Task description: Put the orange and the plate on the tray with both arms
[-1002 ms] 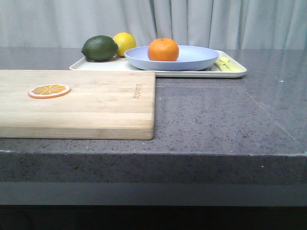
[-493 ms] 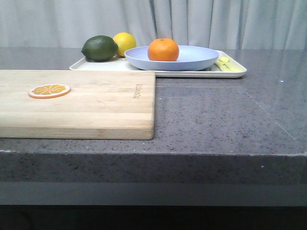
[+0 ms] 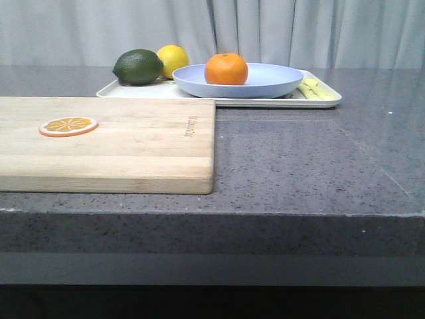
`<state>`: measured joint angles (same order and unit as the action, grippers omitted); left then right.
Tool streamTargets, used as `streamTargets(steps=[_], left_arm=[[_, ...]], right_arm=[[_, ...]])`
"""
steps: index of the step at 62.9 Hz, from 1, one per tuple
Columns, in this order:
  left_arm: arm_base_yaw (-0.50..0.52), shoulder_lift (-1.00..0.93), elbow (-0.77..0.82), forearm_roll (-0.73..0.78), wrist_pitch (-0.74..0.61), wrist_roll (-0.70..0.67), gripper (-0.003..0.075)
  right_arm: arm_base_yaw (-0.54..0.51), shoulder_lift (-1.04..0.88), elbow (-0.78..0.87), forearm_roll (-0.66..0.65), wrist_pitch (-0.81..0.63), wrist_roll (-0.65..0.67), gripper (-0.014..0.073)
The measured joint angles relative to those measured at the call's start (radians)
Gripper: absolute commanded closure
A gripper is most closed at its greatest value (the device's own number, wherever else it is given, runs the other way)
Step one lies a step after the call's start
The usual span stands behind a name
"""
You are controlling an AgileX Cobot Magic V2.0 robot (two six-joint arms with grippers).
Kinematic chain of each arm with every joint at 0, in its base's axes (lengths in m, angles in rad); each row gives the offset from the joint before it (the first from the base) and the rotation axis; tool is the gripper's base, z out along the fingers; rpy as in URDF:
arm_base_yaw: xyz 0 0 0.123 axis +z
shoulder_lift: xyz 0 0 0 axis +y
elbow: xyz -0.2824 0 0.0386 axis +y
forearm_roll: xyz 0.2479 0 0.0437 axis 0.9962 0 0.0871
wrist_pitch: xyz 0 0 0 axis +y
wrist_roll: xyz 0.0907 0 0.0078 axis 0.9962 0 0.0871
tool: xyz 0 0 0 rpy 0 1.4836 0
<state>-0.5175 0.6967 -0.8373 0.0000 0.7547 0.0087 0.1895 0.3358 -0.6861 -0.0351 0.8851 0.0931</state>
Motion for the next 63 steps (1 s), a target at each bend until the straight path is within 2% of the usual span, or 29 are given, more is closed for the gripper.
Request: streamTargets(steps=[10, 21, 29, 36, 48, 63], left_arm=[[0.155, -0.191, 0.177, 0.015, -0.145, 0.019, 0.074], [0.304, -0.449, 0.469, -0.017, -0.394, 0.05, 0.0739], [0.374, -0.591, 0.659, -0.078, -0.53, 0.051, 0.074], [0.397, -0.68, 0.786, -0.106, -0.595, 0.051, 0.074], [0.415, -0.701, 0.845, -0.116, -0.695, 0.051, 0.074], [0.417, -0.701, 0.845, -0.117, -0.706, 0.051, 0.074]], right_arm=[[0.0, 0.0, 0.0, 0.0, 0.0, 0.0, 0.0662], [0.0, 0.0, 0.0, -0.001, 0.0, -0.001, 0.0662], [0.0, 0.0, 0.0, -0.001, 0.0, -0.001, 0.0662], [0.0, 0.0, 0.0, -0.001, 0.0, -0.001, 0.0662], [0.0, 0.0, 0.0, -0.002, 0.0, -0.001, 0.0662], [0.0, 0.0, 0.0, -0.002, 0.0, -0.001, 0.0662]])
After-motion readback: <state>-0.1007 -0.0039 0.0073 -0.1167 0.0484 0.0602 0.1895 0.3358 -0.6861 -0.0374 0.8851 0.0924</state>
